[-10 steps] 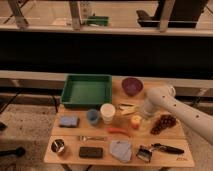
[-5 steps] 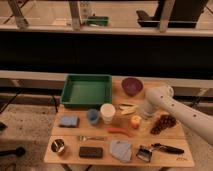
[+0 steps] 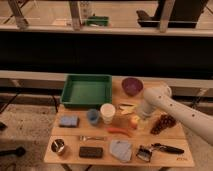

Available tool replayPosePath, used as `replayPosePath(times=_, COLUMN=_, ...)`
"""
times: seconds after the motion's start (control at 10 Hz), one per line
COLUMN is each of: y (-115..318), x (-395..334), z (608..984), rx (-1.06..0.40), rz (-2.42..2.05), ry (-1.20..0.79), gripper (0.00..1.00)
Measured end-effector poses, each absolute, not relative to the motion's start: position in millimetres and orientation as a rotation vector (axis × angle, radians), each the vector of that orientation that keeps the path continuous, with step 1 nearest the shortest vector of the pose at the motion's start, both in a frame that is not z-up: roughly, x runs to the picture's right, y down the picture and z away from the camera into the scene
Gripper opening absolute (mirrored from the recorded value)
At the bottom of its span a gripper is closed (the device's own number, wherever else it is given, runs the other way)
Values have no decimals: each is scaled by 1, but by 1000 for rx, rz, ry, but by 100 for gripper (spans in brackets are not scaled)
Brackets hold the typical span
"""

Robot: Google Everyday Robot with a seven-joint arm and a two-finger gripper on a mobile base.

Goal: Place apple in metal cup

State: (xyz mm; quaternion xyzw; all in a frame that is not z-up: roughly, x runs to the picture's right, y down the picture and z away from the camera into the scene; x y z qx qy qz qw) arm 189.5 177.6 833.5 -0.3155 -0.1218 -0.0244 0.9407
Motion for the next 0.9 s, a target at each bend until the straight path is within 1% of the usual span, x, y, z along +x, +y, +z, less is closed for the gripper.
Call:
replayPosePath(times=0.2, y=177, x=185, z=834, rx=-644, rz=-50, ry=-257, gripper=36)
replayPosePath(times=0.3, y=177, x=184, z=835, rx=-645, rz=-50, ry=-260, gripper=28)
replayPosePath(times=0.5, y=177, x=181, z=835, rx=-648, rz=-60, ry=-267, gripper=6)
replayPosePath(times=0.6, y=176, x=180, z=832, rx=-643, rz=-64, ry=-269, gripper=1)
replayPosePath(times=0.7, y=169, x=177, z=825, rx=-620, rz=-67, ry=-274, gripper=0)
replayPosePath(times=0.9, y=151, x=170, z=799, rx=-566, rz=-77, ry=-280, gripper=0)
